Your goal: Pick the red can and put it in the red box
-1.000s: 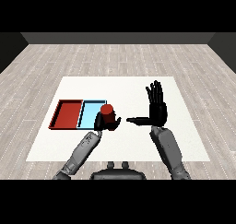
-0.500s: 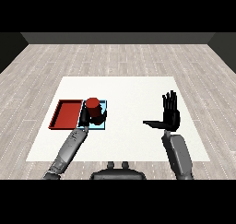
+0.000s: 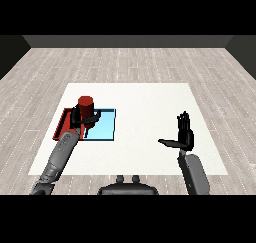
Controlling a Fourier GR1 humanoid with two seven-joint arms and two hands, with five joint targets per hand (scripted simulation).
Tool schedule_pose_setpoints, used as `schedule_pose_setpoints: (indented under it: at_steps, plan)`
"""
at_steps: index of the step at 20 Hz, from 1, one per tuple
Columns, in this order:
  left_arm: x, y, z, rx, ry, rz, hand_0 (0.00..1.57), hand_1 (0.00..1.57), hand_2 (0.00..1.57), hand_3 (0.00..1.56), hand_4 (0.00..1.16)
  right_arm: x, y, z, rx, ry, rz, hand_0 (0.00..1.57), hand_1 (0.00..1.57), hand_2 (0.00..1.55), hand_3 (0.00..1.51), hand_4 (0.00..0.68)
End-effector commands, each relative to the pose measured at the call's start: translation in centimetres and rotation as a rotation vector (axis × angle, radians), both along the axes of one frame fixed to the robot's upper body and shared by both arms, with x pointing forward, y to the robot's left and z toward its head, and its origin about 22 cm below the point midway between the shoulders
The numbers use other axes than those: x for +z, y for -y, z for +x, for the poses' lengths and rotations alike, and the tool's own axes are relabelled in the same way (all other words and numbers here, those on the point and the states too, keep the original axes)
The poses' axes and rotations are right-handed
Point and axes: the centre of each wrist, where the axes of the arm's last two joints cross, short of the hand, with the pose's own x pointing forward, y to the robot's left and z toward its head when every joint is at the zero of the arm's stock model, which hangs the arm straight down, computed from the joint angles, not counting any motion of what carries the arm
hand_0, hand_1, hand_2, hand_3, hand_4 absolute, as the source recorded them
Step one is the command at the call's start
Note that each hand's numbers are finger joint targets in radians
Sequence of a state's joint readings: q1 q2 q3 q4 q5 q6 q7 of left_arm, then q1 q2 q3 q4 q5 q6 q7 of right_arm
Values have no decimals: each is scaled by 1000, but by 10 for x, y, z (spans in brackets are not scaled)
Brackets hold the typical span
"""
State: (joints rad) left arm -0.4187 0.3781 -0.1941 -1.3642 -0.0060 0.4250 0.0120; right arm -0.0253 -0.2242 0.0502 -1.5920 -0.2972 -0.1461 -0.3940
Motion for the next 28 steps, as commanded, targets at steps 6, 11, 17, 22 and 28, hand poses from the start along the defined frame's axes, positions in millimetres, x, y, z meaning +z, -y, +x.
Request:
schedule_pose_setpoints:
  at_steps: [6,11,17,22,28]
  plan:
    - [-22,-85,37,247,-219,96,1571,1571,1551,1461,1100,-19,11,1,-29,-43,-37,0,0,0,0,0]
    - [-79,-125,22,326,-326,100,1571,1571,1569,1490,1088,-17,15,4,-23,-7,-24,0,0,0,0,0]
    - [-109,-126,22,482,-508,184,1408,1408,1412,1383,1003,-6,10,9,-9,54,-58,0,0,0,0,0]
    - [-106,-160,11,540,-614,211,635,635,668,139,684,-10,9,6,-1,85,-52,0,0,0,0,0]
    - [-120,-140,13,440,-706,137,714,714,696,0,505,-22,21,-2,21,86,-38,0,0,0,0,0]
